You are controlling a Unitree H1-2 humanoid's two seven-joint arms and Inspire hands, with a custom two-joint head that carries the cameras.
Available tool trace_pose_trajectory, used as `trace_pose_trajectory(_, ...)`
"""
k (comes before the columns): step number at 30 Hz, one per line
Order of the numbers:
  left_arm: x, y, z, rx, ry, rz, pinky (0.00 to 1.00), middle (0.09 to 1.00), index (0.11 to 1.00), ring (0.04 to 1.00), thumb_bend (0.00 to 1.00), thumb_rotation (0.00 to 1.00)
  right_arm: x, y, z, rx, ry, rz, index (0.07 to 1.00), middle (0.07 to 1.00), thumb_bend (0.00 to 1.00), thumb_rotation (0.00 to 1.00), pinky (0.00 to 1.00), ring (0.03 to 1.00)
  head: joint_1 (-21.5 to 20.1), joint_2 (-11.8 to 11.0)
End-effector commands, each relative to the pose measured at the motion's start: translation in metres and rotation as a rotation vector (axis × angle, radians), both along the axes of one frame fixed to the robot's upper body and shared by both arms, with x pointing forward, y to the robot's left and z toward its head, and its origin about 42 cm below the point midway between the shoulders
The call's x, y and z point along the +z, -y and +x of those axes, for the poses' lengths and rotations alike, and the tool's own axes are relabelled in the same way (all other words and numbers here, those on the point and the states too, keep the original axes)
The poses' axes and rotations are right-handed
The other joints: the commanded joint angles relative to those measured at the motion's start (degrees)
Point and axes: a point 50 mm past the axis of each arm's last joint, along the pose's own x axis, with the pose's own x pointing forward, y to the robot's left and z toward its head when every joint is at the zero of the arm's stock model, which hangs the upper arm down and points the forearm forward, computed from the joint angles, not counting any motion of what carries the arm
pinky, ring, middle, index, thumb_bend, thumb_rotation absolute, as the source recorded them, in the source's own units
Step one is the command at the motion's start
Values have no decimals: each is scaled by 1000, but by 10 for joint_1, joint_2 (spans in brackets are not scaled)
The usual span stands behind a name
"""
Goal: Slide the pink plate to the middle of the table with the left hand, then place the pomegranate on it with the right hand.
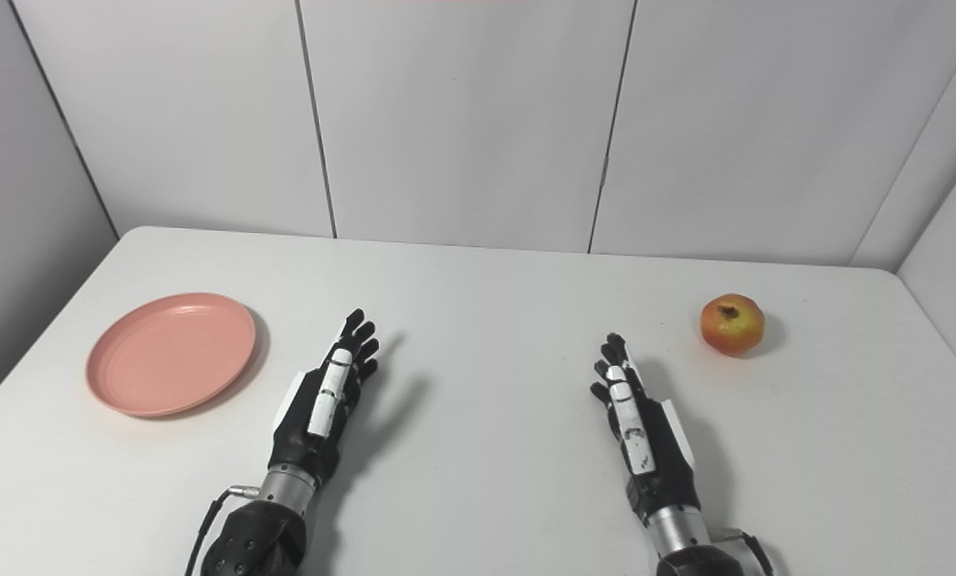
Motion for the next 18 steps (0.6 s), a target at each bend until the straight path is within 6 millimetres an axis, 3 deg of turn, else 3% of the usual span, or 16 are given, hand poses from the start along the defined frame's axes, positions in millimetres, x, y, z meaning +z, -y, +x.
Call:
trace_pose_trajectory(1,-5,-1,-2,7,3,-1,980,987,987,982,368,1000,1,-2,0,4,18,20,1000,1000,240,1000,957,982,9,-5)
trace_pose_trajectory(4,-6,2,-2,1,0,-6,982,986,991,981,369,1000,-1,1,0,-2,19,29,1000,1000,246,1000,967,984,26,-13)
trace_pose_trajectory(13,-15,28,-2,5,-37,-3,959,970,977,963,366,1000,-12,26,1,3,14,7,1000,1000,272,1000,998,991,136,-65)
trace_pose_trajectory(18,-20,42,-1,8,-42,10,938,963,970,951,349,1000,-16,36,2,7,26,6,1000,1000,227,1000,1000,1000,185,-94)
